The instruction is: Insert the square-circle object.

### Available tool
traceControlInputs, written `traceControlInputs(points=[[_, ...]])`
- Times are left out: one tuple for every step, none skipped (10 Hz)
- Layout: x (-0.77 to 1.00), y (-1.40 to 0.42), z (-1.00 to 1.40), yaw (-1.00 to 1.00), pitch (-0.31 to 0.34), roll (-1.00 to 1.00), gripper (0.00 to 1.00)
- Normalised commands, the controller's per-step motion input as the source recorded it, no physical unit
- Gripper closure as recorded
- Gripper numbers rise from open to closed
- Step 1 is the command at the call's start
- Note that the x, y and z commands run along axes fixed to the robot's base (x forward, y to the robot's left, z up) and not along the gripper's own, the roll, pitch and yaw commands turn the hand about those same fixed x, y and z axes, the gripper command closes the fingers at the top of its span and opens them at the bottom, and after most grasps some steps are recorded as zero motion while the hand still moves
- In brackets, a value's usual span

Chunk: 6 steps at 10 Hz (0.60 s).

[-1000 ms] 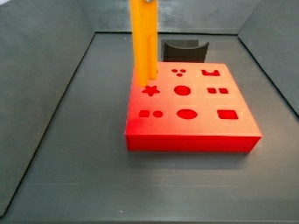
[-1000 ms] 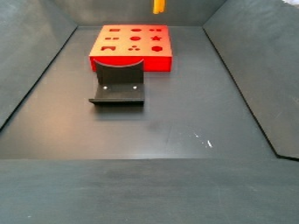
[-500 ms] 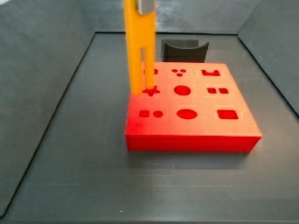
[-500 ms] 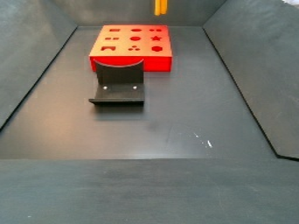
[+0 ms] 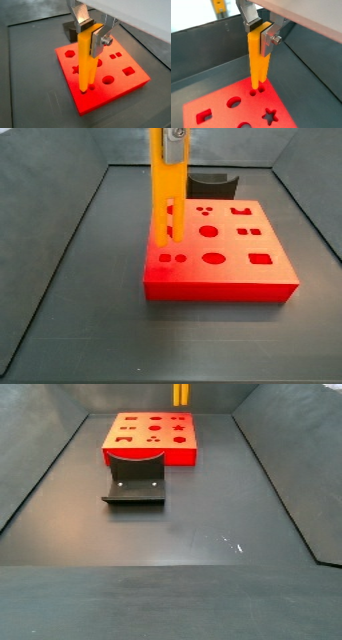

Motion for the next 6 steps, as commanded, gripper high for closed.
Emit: traceControlInputs(points=[[0.00,-0.02,0.00,-0.91,0.037,0.03,1.00],[0.16,0.00,0.07,-0.91,0.000,0.00,1.00],[0.20,0.00,0.07,-0.88,0.000,0.00,1.00],[0.38,-0.02,0.00,-0.67,0.010,0.00,1.00],[0.00,-0.01,0.00,0.00,0.009,0.03,1.00],[0.37,-0.04,-0.09,-0.09,0.049,0.01,1.00]])
